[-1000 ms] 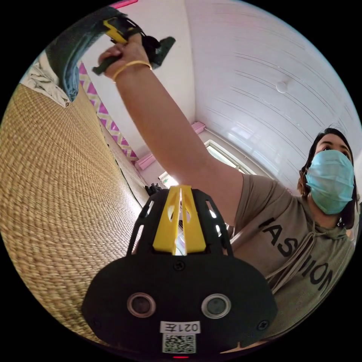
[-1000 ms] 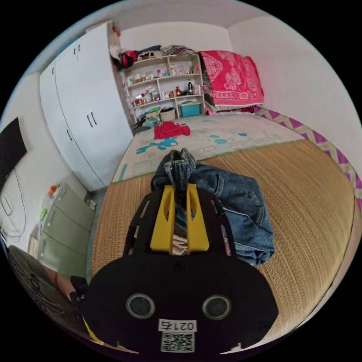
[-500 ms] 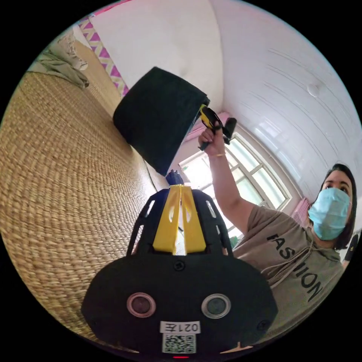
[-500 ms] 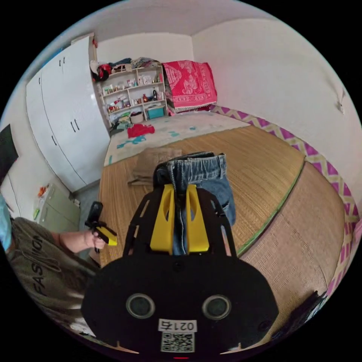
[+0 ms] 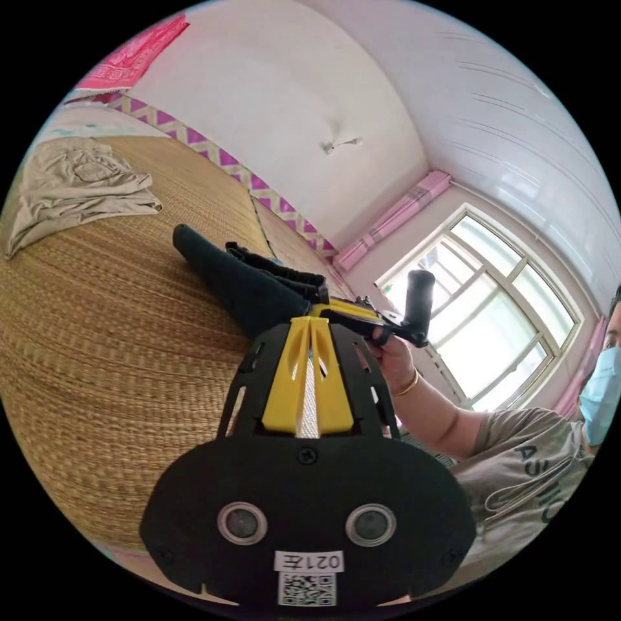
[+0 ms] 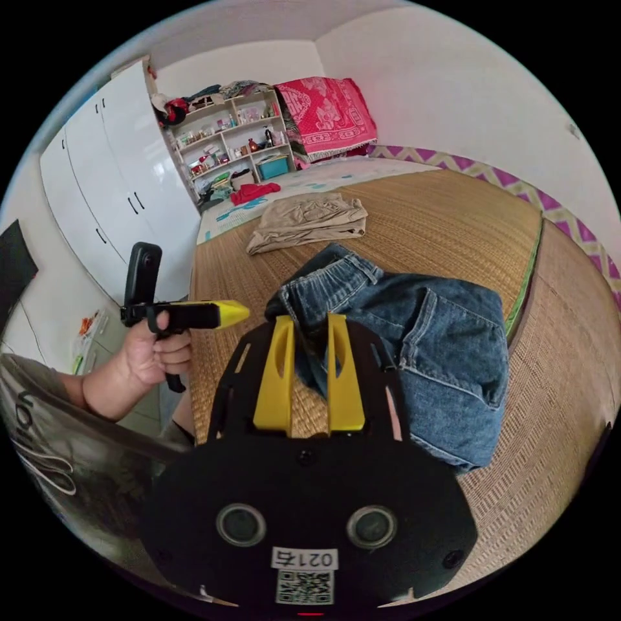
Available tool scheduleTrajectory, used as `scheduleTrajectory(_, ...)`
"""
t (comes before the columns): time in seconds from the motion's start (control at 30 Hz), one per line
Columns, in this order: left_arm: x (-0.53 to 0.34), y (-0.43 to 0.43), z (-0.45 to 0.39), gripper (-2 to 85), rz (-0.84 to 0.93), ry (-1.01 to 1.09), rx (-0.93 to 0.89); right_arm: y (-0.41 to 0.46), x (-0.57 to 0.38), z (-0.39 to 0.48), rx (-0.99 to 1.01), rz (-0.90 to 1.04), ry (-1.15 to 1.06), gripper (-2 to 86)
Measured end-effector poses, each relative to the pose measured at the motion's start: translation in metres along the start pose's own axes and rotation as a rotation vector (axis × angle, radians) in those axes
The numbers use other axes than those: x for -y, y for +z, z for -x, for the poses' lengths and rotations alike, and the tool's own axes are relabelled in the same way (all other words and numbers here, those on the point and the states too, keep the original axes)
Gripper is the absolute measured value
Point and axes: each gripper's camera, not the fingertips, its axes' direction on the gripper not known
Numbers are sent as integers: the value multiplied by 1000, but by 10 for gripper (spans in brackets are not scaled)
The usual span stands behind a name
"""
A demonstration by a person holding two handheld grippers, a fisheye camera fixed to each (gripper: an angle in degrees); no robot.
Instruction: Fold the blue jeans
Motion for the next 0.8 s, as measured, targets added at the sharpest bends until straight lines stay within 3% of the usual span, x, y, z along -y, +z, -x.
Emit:
scheduleTrajectory(0.1, 28, 10, -8, -10, 6, 24, -46, 17, -39, -13, 110, 5, 33, 80)
scheduleTrajectory(0.2, 58, 39, -15, -10, 64, 46, 32, 26, -83, -30, 170, -32, 87, 61)
scheduleTrajectory(0.33, 77, 79, 29, -10, 213, -92, 236, 15, -162, -88, 338, -216, 333, 51)
scheduleTrajectory(0.43, 80, 84, 57, -9, 247, -137, 255, -33, -242, -149, 439, -428, 515, 48)
scheduleTrajectory(0.63, 127, 105, 65, -9, 271, -171, 253, -155, -429, -261, 199, -680, 807, 47)
scheduleTrajectory(0.8, 186, 177, 54, -9, 382, -159, 226, -159, -630, -305, 267, -748, 1132, 48)
